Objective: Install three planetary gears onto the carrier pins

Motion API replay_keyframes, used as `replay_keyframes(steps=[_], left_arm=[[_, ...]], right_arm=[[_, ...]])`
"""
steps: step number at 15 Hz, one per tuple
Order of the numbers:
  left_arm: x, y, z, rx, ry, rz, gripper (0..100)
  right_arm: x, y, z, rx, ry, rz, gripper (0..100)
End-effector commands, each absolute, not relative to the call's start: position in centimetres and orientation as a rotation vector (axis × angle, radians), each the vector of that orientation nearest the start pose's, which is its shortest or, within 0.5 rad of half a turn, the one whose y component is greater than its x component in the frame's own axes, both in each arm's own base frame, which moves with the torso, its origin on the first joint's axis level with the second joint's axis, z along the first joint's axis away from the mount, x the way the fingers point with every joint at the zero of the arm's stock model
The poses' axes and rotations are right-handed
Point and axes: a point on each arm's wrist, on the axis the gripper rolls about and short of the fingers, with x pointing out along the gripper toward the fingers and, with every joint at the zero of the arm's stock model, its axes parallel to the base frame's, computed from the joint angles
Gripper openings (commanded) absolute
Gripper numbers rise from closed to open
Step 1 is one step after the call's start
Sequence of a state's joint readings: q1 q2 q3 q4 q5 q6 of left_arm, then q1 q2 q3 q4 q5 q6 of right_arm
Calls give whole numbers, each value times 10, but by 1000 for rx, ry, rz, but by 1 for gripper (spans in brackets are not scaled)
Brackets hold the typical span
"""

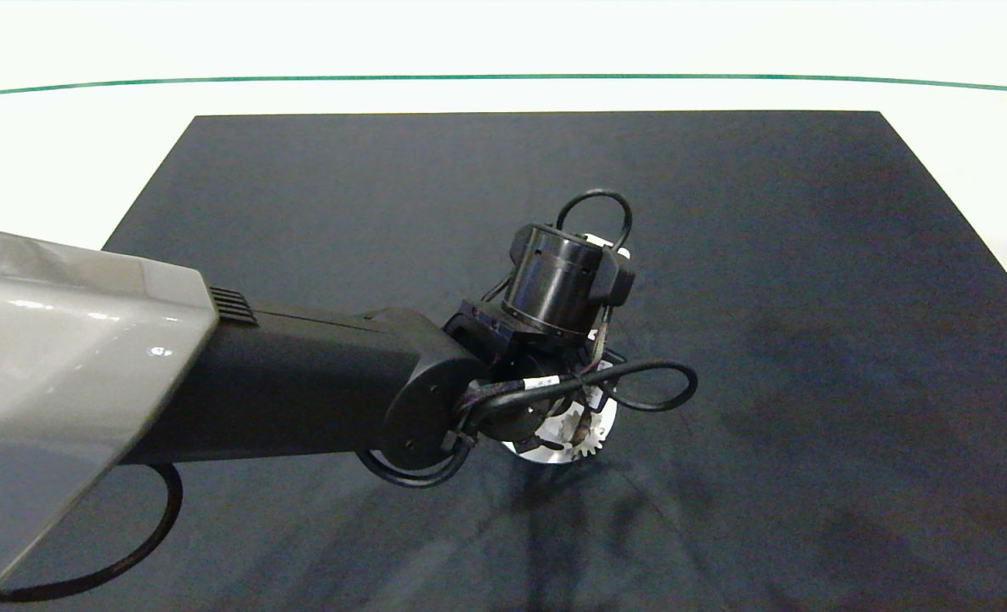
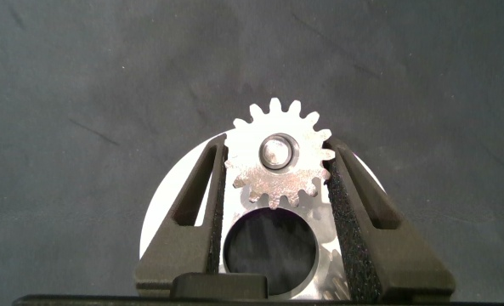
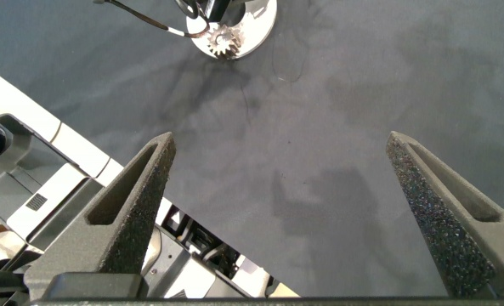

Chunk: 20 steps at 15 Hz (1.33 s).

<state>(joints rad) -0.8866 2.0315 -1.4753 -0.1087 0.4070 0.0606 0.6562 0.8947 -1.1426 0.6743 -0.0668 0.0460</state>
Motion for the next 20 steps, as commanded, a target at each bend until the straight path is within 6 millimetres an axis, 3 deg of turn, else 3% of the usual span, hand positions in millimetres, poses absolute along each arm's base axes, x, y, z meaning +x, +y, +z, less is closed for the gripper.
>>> replay_keyframes(steps=[1, 7, 10, 12, 15, 20], left_arm=[[268, -314, 195, 335, 350, -481, 100], [264, -308, 201, 350, 370, -479, 100], [257, -299, 216, 334, 352, -477, 100], [249, -275, 242, 315, 340, -453, 100], [223, -244, 260, 297, 329, -450, 100], [156, -148, 278, 223, 292, -390, 100]], right_arm=[[45, 33, 308, -110, 419, 570, 100], [45, 33, 307, -108, 421, 571, 100], [45, 33, 308, -106, 420, 572, 100], [45, 33, 307, -99, 422, 568, 100], [41, 29, 306, -88, 417, 559, 100], [34, 21, 301, -77, 406, 495, 100]])
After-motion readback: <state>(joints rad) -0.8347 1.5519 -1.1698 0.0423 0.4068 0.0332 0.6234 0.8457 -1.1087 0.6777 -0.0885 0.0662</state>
